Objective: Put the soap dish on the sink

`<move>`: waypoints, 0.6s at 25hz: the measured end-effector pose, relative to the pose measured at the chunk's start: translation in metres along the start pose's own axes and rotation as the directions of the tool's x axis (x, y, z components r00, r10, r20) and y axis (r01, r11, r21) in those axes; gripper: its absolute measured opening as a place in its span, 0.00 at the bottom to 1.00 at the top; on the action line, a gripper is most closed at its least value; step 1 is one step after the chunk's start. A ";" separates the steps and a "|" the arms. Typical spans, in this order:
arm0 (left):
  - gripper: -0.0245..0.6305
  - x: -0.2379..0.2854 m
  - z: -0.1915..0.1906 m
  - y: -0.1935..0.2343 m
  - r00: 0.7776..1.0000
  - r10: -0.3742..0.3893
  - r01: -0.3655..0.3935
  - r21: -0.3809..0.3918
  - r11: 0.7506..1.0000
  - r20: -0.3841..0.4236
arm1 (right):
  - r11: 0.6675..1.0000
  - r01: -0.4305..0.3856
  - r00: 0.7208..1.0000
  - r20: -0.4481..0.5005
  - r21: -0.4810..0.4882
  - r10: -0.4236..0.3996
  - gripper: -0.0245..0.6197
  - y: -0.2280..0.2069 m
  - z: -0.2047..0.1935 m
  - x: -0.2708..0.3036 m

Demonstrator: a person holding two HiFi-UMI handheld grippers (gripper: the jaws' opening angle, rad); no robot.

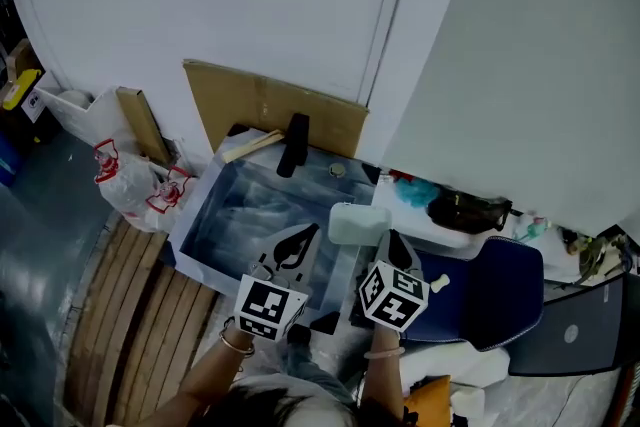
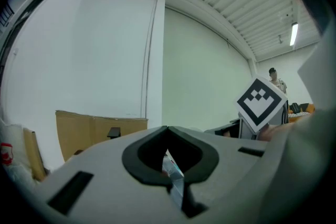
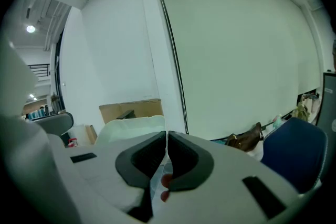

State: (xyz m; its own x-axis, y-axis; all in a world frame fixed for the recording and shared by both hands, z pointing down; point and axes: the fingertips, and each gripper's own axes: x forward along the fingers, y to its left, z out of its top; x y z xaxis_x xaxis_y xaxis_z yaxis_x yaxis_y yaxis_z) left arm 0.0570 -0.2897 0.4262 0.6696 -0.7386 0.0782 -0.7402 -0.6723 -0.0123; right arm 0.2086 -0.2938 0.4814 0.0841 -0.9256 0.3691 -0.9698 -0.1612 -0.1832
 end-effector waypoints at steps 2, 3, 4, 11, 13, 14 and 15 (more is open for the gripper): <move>0.05 0.010 -0.004 0.005 1.000 0.005 -0.005 -0.007 1.000 -0.009 | 1.000 -0.005 1.000 -0.016 -0.005 0.005 0.09 -0.002 -0.003 0.015; 0.05 0.015 -0.007 0.008 1.000 0.009 -0.009 -0.009 1.000 -0.013 | 1.000 -0.008 1.000 -0.024 -0.007 0.008 0.09 -0.003 -0.004 0.022; 0.05 0.020 -0.009 0.011 1.000 0.012 -0.012 -0.011 1.000 -0.019 | 1.000 -0.011 0.999 -0.031 -0.010 0.011 0.09 -0.003 -0.005 0.030; 0.05 0.052 -0.018 0.024 0.999 0.015 -0.016 -0.026 1.000 -0.040 | 0.999 -0.030 0.997 -0.074 -0.033 0.027 0.09 -0.008 -0.007 0.076; 0.05 0.061 -0.019 0.026 0.999 0.012 -0.014 -0.029 0.999 -0.042 | 0.999 -0.034 0.996 -0.084 -0.040 0.030 0.09 -0.009 -0.008 0.088; 0.05 0.065 -0.020 0.027 0.999 0.011 -0.013 -0.028 1.000 -0.042 | 0.998 -0.035 0.996 -0.088 -0.045 0.031 0.09 -0.010 -0.008 0.094; 0.05 0.068 -0.021 0.028 0.999 0.011 -0.012 -0.026 1.000 -0.043 | 0.998 -0.035 0.995 -0.093 -0.049 0.031 0.09 -0.011 -0.008 0.100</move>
State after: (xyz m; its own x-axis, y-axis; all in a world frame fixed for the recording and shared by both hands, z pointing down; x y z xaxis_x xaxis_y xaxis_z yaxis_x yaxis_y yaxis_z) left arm 0.0804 -0.3581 0.4521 0.6583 -0.7430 0.1206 -0.7494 -0.6620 0.0128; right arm 0.2258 -0.3817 0.5277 0.0329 -0.8943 0.4462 -0.9821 -0.1118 -0.1516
